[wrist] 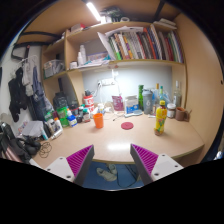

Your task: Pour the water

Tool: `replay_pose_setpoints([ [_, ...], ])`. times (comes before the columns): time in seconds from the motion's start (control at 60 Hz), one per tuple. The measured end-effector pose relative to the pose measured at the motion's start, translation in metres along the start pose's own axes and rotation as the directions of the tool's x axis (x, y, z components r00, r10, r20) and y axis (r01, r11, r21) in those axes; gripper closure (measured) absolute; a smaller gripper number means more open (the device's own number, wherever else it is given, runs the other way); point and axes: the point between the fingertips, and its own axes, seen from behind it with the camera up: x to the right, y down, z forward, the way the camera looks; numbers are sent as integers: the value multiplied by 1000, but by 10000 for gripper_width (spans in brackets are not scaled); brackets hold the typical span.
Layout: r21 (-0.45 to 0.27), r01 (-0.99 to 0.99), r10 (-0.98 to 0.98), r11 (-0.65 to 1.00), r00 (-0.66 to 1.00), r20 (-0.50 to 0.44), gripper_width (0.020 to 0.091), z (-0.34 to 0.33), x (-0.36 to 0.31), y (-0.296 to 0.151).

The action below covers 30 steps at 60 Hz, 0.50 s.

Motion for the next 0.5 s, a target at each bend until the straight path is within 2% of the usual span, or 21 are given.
replay_pose_setpoints([
  [0.15,46,7,-6,999,1000,-14,280,-4,2,-10],
  [0.267,56,13,-10,998,998,-54,283,-2,17,-13],
  [0.5,96,15,0,995,988,-153,281,40,102,-13],
])
